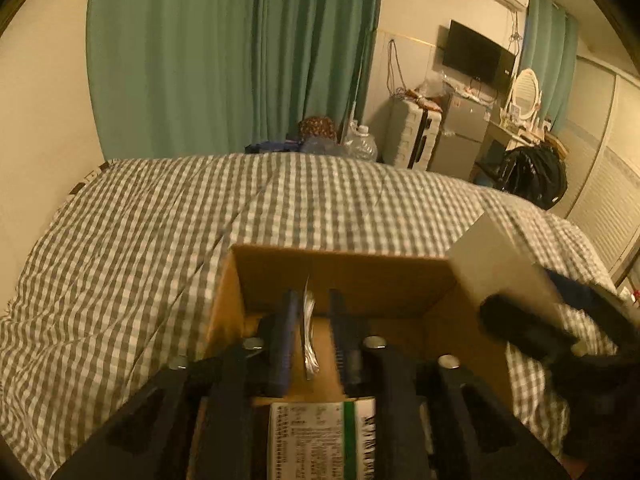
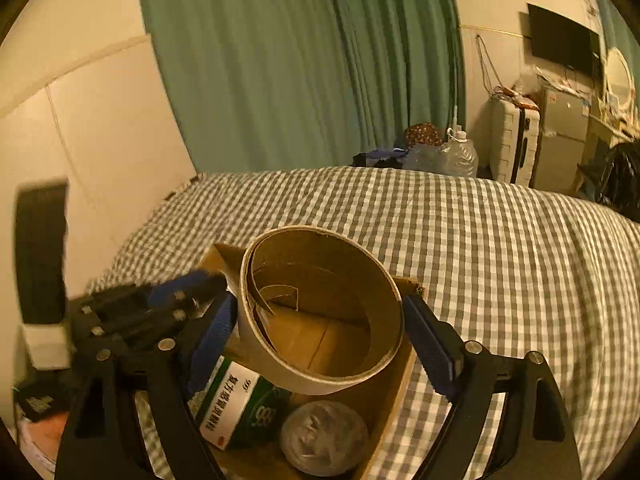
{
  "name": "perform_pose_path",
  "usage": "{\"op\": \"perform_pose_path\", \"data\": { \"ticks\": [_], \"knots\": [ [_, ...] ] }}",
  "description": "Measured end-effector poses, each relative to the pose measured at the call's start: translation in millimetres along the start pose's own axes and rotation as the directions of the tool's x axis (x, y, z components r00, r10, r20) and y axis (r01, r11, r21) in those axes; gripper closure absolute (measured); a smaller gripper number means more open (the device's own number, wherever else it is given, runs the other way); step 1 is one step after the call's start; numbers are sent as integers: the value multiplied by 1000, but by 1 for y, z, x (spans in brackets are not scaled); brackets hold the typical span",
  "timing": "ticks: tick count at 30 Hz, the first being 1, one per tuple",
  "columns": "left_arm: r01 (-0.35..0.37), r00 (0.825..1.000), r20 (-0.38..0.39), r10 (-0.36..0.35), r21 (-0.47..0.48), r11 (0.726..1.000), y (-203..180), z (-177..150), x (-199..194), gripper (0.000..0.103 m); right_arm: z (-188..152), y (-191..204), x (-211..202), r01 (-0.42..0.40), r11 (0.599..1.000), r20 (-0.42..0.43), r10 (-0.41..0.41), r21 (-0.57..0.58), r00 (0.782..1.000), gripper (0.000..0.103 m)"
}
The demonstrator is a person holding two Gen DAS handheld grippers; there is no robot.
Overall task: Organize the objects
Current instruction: 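Carry the blister pack and tape roll into the cardboard box and release both, then grasp the light blue plastic clip with the left tool while the right tool grasps the white toothpaste tube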
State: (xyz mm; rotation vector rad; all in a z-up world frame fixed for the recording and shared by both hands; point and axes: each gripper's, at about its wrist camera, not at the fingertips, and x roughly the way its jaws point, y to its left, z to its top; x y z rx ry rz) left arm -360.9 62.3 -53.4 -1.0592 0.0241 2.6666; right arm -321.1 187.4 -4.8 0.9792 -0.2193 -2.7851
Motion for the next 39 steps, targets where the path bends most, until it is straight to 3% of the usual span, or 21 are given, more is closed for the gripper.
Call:
{"op": "perform_pose_path", "data": {
  "ticks": [1, 3, 6, 10, 13, 20, 24, 30, 35, 39],
  "knots": [
    [-3, 1000, 1, 3, -3, 1000, 2, -3, -1, 53, 0, -2, -3, -2, 1000, 11, 2, 13, 1000, 13],
    [-7, 1000, 9, 7, -11, 1000, 4, -9, -12, 29, 1, -2, -16, 11, 1000, 29, -11, 13, 1000, 0],
    [-16, 999, 50, 17, -20, 1000, 5, -16, -40, 19, 3, 0, -47, 69, 998, 72, -68, -9, 995, 0],
    [-55, 994, 90, 56, -19, 998, 2, -14, -86, 8, 5, 9, -95, 84, 996, 75, -81, -30, 994, 0],
    [-92, 985, 144, 98, -48, 995, -3, -19, -138, 1, 4, 17, -137, 114, 991, 97, -108, -66, 989, 0],
    [-106, 970, 207, 127, -111, 988, -4, -50, -227, 0, -19, 35, -231, 136, 984, 137, -121, -112, 983, 0],
    [-131, 965, 209, 155, -126, 983, -7, -82, -253, 0, -49, 38, -264, 148, 981, 137, -130, -128, 982, 0],
    [-179, 962, 182, 206, -152, 972, -3, -130, -258, 0, -93, 40, -268, 161, 977, 105, -146, -143, 984, 0],
    [-246, 954, 130, 270, -177, 953, 3, -173, -242, 0, -128, 31, -240, 170, 976, 53, -164, -137, 985, 0],
    [-264, 957, 71, 280, -179, 948, 6, -200, -212, 0, -156, 20, -206, 163, 976, -2, -165, -141, 986, 0]
  ]
}}
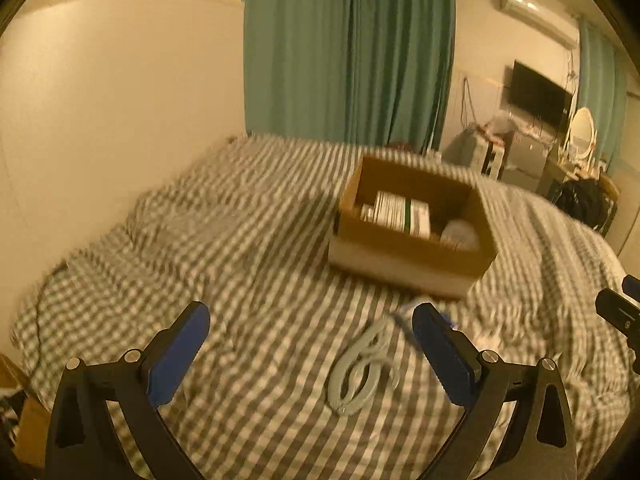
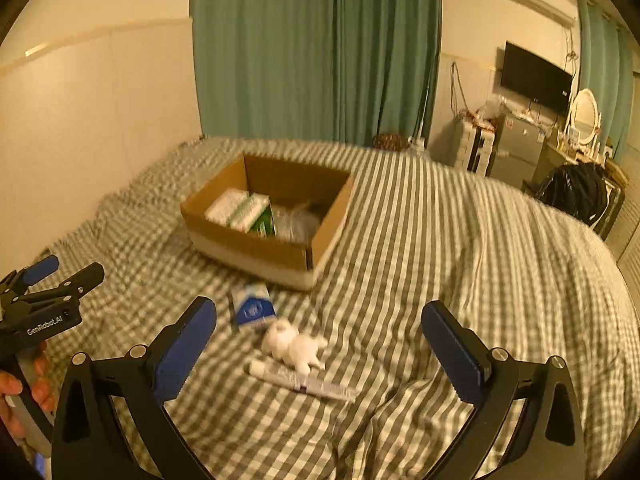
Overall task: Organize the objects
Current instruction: 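Grasp the light blue plastic clip with the left tool while the right tool grasps the white toothpaste tube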
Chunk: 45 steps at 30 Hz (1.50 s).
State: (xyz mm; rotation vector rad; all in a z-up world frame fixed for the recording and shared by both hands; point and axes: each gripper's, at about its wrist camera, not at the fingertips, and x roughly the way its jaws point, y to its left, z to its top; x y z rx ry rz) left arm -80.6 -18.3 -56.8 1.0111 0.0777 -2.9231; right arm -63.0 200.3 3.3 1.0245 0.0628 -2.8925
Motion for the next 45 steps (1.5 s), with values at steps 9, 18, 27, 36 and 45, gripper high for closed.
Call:
{"op": "perform_pose_path", "data": {
  "ticks": [9, 18, 27, 36, 45],
  "knots": [
    [26, 981, -191, -10, 83, 996, -23, -61, 72, 0, -59, 2, 85, -57, 998, -209, 56, 0, 976, 5],
    [110, 958, -279, -70, 127, 986, -45, -77, 116, 5, -87, 22, 131, -117, 993, -315, 104, -24, 943, 18],
    [132, 953, -288, -97, 102, 986, -46, -70, 126, 30, -84, 33, 128, -124, 992, -321, 110, -25, 941, 70],
    [165, 942, -302, -143, 48, 985, -26, -78, 91, 33, -77, 47, 98, -140, 988, -295, 116, -60, 948, 87],
    [164, 933, -320, -165, -29, 986, -6, -75, 56, 57, -65, 51, 58, -147, 988, -229, 133, -45, 964, 87]
  ]
}}
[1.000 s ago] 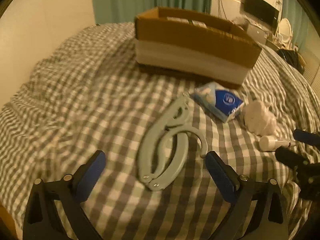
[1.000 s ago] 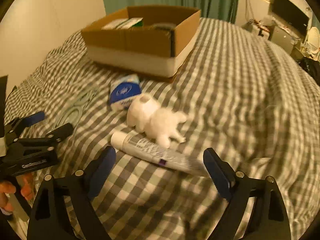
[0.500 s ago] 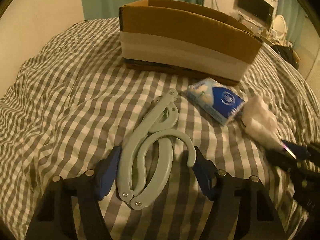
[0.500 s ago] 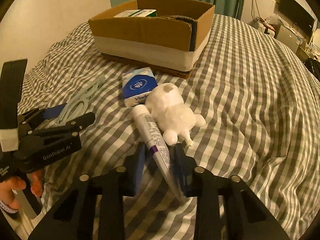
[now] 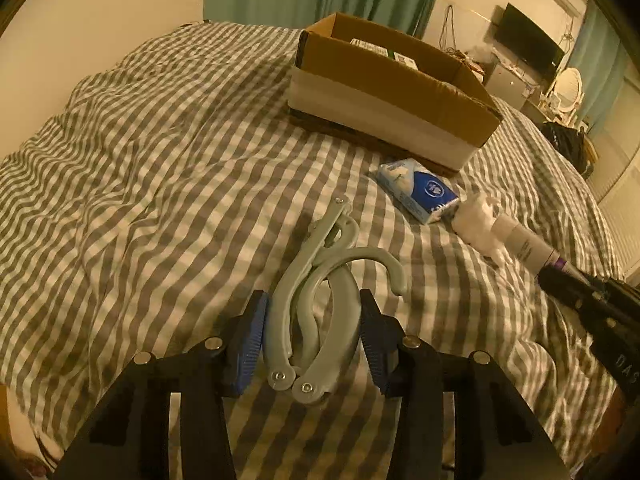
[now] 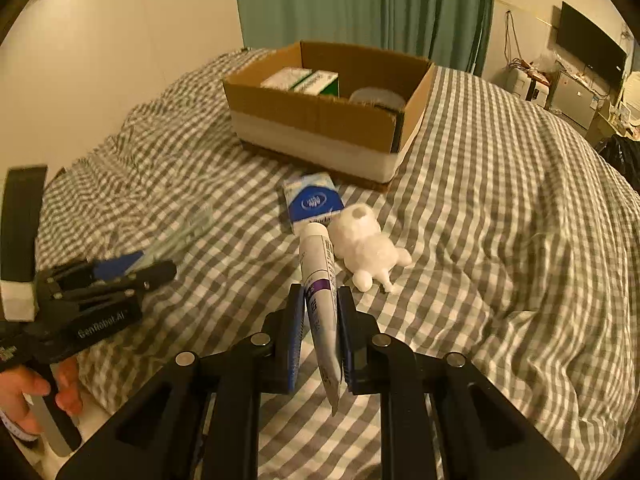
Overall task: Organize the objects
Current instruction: 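Grasp the light blue plastic clip with the left tool while the right tool grasps the white toothpaste tube, then carry the clip and toothpaste tube into the cardboard box and release both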
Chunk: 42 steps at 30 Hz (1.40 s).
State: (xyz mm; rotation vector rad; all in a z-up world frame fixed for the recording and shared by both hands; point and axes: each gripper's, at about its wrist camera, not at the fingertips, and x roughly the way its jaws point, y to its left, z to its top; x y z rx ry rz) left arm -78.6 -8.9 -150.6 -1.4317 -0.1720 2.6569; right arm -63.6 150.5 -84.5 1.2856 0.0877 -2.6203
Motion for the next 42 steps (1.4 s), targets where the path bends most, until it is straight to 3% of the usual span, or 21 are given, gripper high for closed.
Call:
{"op": "perform_pose_path", "data": {
  "ticks": [8, 10, 22, 28, 35, 42],
  "knots": [
    [46, 998, 32, -46, -8, 999, -4, -6, -29, 59, 2, 0, -34, 8, 1000, 48, -9, 16, 999, 87],
    [46, 998, 49, -46, 0, 999, -6, -5, -38, 92, 2, 2, -42, 10, 1000, 58, -11, 16, 998, 87],
    [55, 995, 84, -57, 24, 998, -14, -9, -69, 94, -6, 12, -69, 3, 1000, 82, -4, 8, 997, 87],
    [62, 988, 140, -64, 22, 998, -19, 2, -87, 94, -3, 8, -79, 7, 1000, 104, -9, 17, 995, 87],
    [68, 971, 227, -75, 42, 997, -27, 38, -113, 94, 12, 2, -87, 1, 1000, 139, -4, 20, 990, 87],
    [67, 954, 286, -86, 75, 995, -39, 91, -126, 94, 54, -8, -91, -29, 999, 196, 22, 31, 980, 87]
  ]
}}
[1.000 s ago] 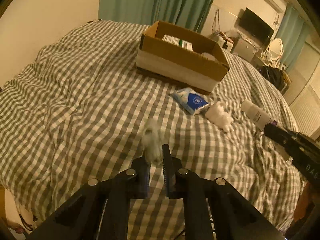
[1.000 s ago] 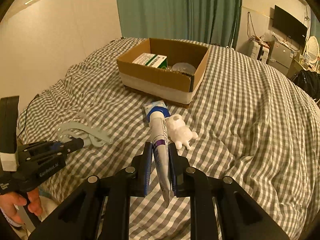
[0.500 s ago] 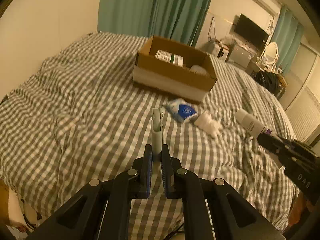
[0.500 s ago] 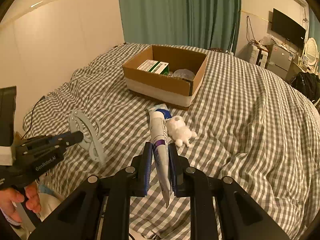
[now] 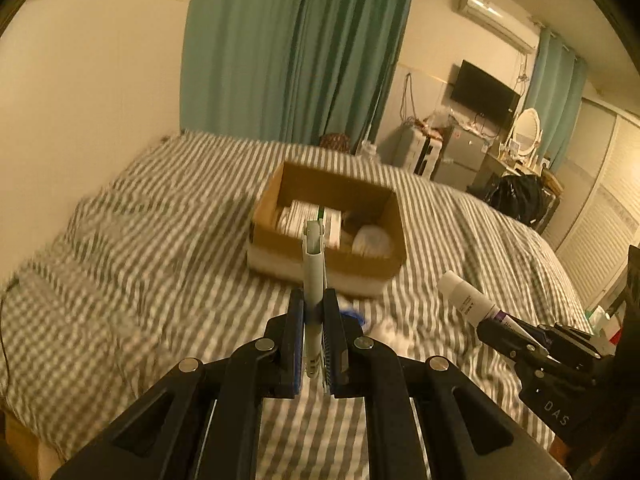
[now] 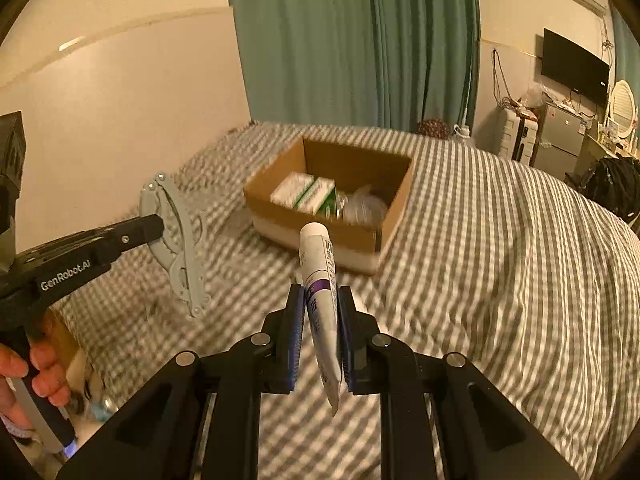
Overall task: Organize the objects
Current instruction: 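Carry the clip and toothpaste tube into the cardboard box and release both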
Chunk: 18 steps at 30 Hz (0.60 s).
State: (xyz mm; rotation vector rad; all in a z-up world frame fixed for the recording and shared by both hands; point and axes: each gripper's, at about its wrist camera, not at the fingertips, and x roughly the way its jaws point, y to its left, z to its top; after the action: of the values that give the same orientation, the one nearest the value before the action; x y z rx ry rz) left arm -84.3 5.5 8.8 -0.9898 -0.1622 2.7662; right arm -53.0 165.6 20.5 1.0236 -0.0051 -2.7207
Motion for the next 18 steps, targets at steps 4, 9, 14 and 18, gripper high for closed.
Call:
{"op": "perform_pose_path", "data": {
  "ticks": [4, 9, 14, 18],
  "knots": [
    [10, 999, 49, -11, 3, 1000, -6, 43, 12, 94, 40, -6, 8, -3, 1000, 47, 3, 8, 999, 87],
    [32, 997, 74, -34, 29, 999, -13, 93, 52, 94, 87, -20, 46, -1, 1000, 72, -1, 27, 997, 87],
    [30, 998, 60, -34, 64, 997, -21, 137, 122, 94, 118, -46, 109, 7, 998, 39, -9, 64, 999, 87],
    [14, 998, 62, -21, 115, 993, -27, 156, 170, 94, 135, -70, 169, 20, 995, -10, -19, 93, 1000, 87]
  ]
}}
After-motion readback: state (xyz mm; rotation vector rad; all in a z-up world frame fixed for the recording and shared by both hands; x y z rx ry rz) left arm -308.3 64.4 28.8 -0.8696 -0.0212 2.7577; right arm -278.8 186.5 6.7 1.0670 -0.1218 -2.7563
